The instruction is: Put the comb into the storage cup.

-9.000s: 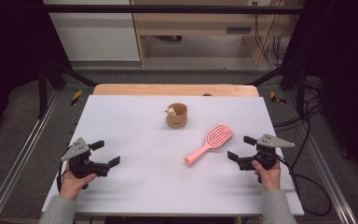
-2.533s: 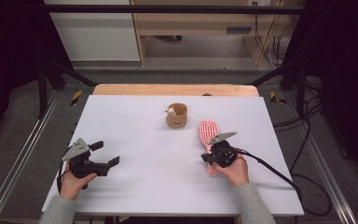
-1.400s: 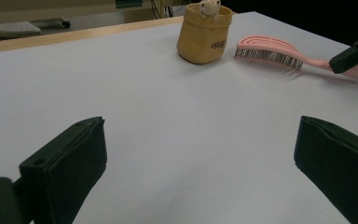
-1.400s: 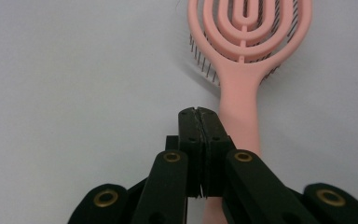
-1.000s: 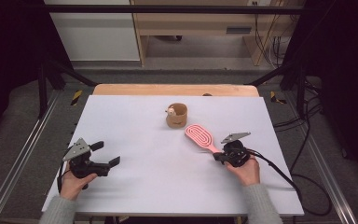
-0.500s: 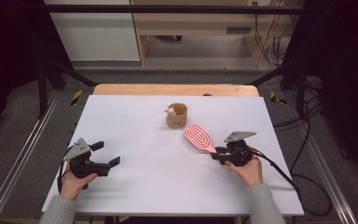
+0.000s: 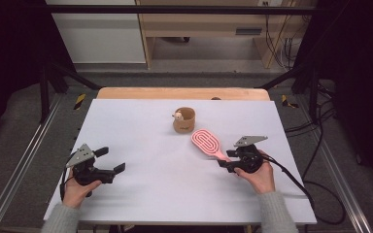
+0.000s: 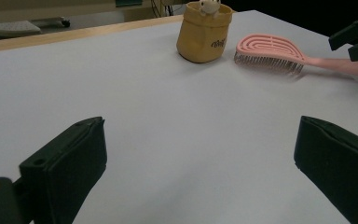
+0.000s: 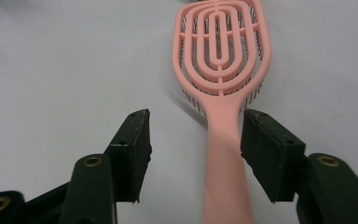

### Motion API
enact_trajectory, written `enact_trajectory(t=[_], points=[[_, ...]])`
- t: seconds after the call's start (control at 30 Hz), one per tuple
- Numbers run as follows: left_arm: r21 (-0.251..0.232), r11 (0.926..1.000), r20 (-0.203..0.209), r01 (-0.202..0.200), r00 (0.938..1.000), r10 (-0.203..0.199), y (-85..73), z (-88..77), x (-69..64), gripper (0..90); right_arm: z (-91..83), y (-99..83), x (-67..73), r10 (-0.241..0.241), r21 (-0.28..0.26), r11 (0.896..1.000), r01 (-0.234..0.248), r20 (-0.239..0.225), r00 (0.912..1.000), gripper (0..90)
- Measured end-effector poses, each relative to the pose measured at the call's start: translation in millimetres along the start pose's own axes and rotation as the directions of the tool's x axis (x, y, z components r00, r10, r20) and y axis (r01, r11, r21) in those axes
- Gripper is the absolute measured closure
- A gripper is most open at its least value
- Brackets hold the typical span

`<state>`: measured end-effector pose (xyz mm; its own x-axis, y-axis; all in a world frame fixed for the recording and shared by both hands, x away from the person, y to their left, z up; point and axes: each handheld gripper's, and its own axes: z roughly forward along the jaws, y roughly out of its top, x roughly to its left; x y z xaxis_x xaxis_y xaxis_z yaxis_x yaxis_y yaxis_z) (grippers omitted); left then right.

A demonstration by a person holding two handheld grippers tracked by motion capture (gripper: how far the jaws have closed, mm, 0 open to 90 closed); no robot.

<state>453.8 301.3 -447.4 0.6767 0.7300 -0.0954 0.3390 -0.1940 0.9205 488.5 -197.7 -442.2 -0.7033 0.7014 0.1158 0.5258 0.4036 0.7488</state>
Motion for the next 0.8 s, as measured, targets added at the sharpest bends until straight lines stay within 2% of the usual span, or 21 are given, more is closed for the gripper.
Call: enact_trajectory(t=[0.03, 0.17, 0.33, 0.43, 0.53, 0.67, 0.8], points=[[0.0, 1.0, 0.0, 0.0, 1.0, 0.0, 0.0, 0.1, 0.0, 2.2, -0.3, -0.1, 0.7, -0.007, -0.022, 1.0, 0.007, 0.006, 1.0, 38.4], [0.0, 1.0, 0.0, 0.0, 1.0, 0.0, 0.0, 0.1, 0.0, 2.2, -1.1, 0.0, 0.3, -0.011, -0.034, 0.999, 0.012, 0.017, 0.9998, 30.9], [0.0, 1.0, 0.0, 0.0, 1.0, 0.0, -0.1, 0.1, 0.0, 2.2, -0.3, -0.2, -1.1, -0.008, -0.022, 1.0, 0.009, 0.019, 0.9998, 22.2], [0.0, 1.0, 0.0, 0.0, 1.0, 0.0, -0.1, 0.1, 0.0, 2.2, 0.5, 0.0, -0.9, -0.027, -0.029, 0.999, 0.028, 0.037, 0.9989, 14.0], [0.001, 1.0, 0.001, 0.0, 1.0, 0.0, -0.1, 0.2, -0.1, 2.2, 0.4, 0.5, -0.8, -0.038, -0.028, 0.999, 0.039, 0.043, 0.9983, 11.5], [0.002, 1.0, 0.001, 0.0, 1.0, 0.0, -0.2, 0.5, -0.2, 2.2, 2.0, 2.1, -0.7, -0.046, -0.003, 0.999, 0.047, 0.065, 0.9968, 1.6], [0.002, 1.0, 0.001, -0.001, 1.0, 0.001, -0.2, 0.7, -0.2, 2.2, 2.6, 4.1, 0.2, -0.056, 0.015, 0.998, 0.055, 0.085, 0.9948, 0.4]])
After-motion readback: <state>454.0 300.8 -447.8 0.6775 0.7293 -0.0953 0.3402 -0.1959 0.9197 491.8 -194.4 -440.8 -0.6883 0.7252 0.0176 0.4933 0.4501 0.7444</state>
